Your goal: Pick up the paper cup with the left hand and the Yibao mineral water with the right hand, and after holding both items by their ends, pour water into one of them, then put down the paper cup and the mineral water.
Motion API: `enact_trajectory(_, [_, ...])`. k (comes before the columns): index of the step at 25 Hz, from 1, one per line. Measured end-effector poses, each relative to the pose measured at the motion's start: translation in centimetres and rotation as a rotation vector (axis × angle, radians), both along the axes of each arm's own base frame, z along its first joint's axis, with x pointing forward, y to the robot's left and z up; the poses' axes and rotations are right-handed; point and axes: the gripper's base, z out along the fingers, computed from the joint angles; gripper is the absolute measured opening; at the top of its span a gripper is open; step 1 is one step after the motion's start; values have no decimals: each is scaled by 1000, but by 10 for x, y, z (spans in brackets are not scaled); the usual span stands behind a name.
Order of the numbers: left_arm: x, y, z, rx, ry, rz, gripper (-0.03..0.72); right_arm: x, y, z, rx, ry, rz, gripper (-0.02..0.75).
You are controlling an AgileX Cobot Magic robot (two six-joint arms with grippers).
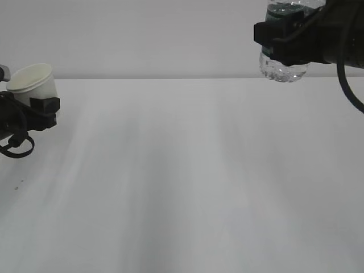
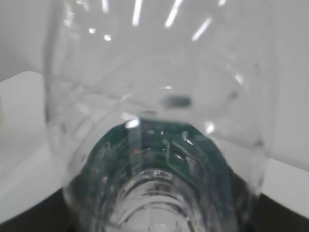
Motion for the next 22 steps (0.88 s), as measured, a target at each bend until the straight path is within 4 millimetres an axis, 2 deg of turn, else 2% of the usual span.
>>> enact_trajectory(22, [1, 3, 2, 5, -27, 30, 400, 0, 0, 0, 0, 0, 0, 408])
